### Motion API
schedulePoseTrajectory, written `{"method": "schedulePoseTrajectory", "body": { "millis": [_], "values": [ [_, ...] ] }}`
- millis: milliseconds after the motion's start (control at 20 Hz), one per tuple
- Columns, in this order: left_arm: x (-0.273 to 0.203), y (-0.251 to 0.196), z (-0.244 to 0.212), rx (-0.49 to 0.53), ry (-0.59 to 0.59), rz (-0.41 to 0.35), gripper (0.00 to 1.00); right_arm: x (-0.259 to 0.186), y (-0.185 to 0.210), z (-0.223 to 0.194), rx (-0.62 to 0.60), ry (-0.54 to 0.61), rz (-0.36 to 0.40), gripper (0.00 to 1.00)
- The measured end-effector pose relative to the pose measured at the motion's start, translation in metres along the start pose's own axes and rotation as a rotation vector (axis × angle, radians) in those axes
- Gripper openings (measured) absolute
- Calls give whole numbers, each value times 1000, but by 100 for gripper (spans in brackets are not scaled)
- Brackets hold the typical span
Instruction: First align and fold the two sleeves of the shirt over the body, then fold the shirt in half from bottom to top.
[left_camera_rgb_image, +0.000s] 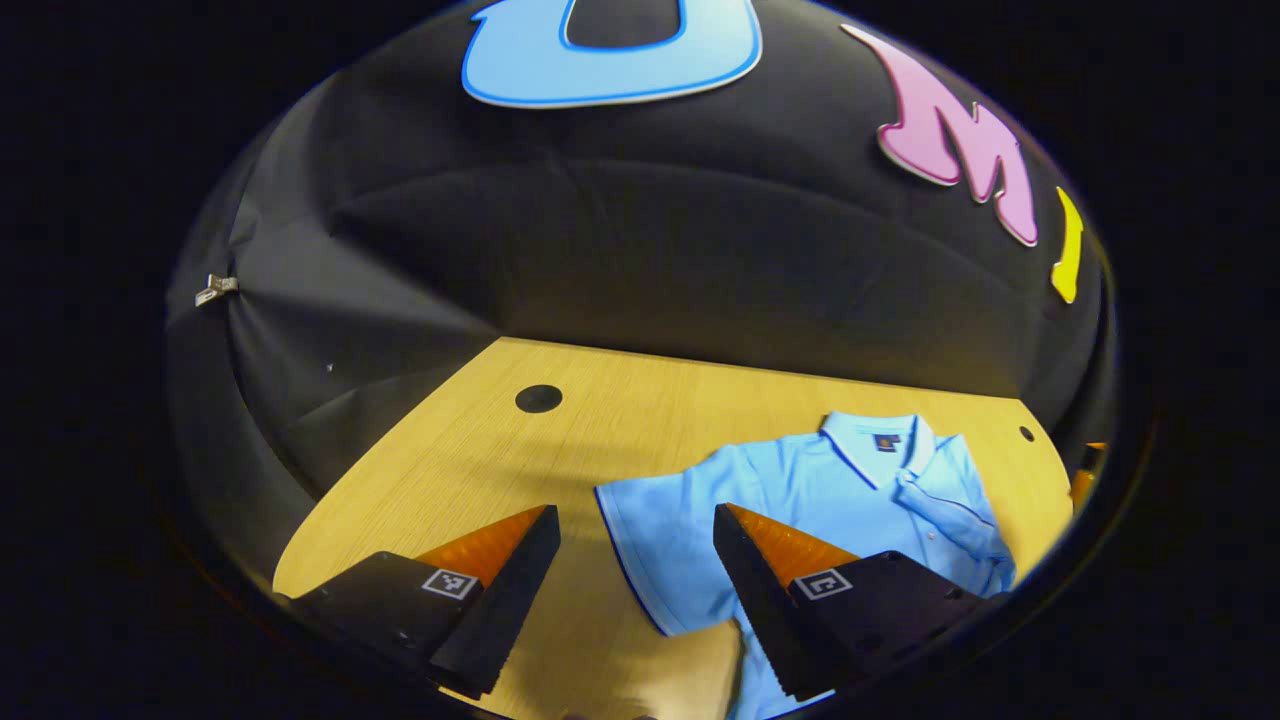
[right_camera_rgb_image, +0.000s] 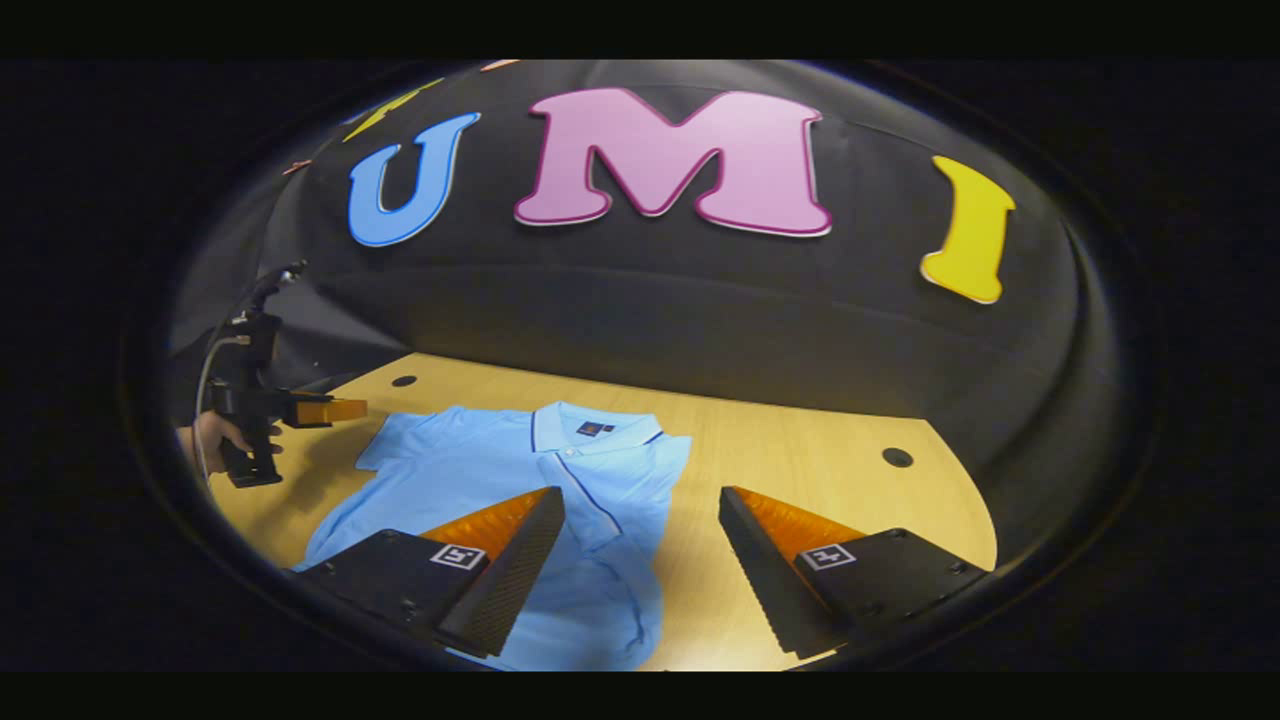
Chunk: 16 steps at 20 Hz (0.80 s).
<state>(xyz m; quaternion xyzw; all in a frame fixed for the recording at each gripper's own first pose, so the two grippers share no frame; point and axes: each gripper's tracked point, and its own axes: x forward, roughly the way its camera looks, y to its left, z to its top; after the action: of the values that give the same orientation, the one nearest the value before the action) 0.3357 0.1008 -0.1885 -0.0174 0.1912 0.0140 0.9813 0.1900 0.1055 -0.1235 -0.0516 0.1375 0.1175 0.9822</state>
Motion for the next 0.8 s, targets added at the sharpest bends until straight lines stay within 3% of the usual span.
{"method": "schedulePoseTrajectory", "body": {
  "millis": [250,350,550,700,800],
  "values": [
    [56,2,-29,1,110,-8,99,-44,-12,-33,107,3,-18,98],
    [67,9,-29,30,103,10,99,-54,-15,-55,114,34,-30,98],
    [68,-5,-29,106,129,-50,94,-64,-31,-81,144,92,-60,98],
    [71,-24,-31,145,142,-116,78,-66,-42,-83,153,95,-78,98],
    [73,-35,-31,167,146,-132,45,-66,-46,-82,147,90,-85,98]
  ]
}}
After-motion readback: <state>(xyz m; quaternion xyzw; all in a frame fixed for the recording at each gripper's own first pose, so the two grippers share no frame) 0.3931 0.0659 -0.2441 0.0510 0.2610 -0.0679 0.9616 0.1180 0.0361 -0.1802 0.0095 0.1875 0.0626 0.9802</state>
